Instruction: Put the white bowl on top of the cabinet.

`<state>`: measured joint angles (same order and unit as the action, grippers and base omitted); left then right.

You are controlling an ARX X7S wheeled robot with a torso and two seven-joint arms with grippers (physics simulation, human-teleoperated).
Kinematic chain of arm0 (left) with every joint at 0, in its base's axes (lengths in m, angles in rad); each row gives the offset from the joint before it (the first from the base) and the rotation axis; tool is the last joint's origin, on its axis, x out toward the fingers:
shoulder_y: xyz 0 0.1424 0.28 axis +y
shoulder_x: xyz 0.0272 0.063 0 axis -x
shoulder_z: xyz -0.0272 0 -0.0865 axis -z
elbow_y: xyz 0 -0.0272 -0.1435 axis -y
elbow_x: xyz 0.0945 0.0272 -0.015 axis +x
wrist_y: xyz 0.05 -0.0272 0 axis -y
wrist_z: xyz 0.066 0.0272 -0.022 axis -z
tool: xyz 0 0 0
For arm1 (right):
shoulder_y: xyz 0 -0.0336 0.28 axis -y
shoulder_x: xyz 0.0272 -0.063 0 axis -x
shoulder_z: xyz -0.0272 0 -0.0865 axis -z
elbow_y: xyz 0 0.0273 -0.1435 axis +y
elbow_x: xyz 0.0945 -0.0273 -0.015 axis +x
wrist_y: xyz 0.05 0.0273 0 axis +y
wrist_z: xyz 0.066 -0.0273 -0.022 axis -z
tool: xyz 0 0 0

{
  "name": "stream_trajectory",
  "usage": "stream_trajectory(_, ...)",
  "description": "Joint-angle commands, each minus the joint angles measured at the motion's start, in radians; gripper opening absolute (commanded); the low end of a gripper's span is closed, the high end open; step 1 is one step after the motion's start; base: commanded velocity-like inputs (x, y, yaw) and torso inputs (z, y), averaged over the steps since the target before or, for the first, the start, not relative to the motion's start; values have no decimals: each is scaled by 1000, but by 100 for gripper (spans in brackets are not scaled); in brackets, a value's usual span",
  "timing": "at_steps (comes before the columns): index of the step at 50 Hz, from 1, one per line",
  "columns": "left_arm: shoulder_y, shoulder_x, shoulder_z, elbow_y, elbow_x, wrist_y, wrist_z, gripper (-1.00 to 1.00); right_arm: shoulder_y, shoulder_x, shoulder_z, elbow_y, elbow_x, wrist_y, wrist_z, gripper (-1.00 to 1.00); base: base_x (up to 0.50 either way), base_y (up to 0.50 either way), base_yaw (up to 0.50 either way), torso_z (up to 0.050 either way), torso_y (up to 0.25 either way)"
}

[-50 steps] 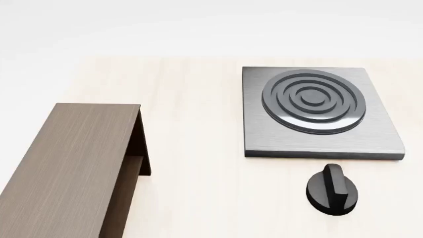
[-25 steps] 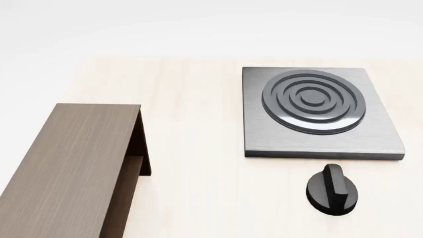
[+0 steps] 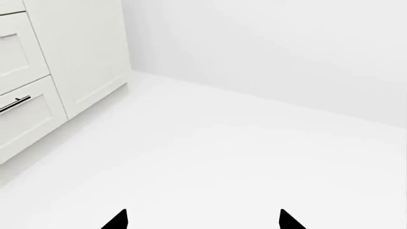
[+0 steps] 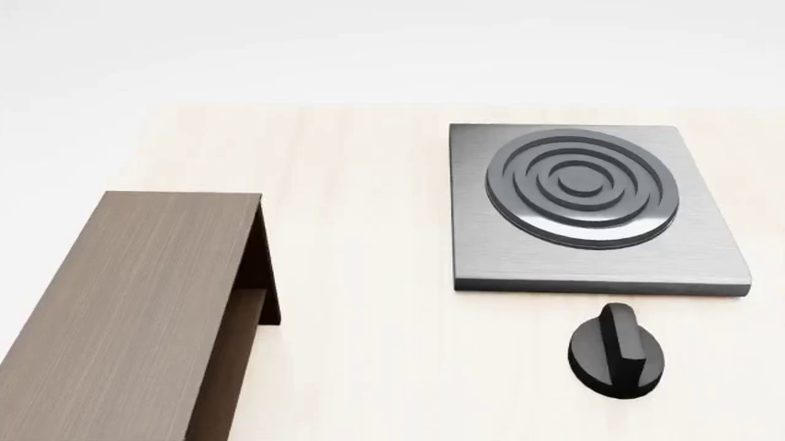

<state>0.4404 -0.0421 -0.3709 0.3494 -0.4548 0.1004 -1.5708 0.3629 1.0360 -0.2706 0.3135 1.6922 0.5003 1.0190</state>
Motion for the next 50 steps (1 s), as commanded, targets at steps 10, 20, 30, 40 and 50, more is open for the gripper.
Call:
stream_trajectory(10, -1, 17, -28, -12, -33, 19, 29, 100, -72, 2, 21, -172, 88, -65, 145, -100, 0, 0, 0, 0, 0)
stream_trajectory(20, 1, 15, -28, -16, -37, 24, 31, 100, -115, 33, 77, -269, 105, -126, 239, -100, 0, 0, 0, 0, 0)
stream_trajectory(30, 1, 14, -25, -22, -42, 29, 33, 100, -102, 66, 125, -402, 138, -138, 281, -100, 0, 0, 0, 0, 0)
stream_trajectory(40, -3, 12, -23, -24, -43, 26, 33, 100, -65, 85, 146, -454, 167, -131, 308, -100, 0, 0, 0, 0, 0)
stream_trajectory(50, -3, 12, -22, -23, -43, 27, 32, 100, -100, 112, 227, -536, 205, -181, 331, -100, 0, 0, 0, 0, 0)
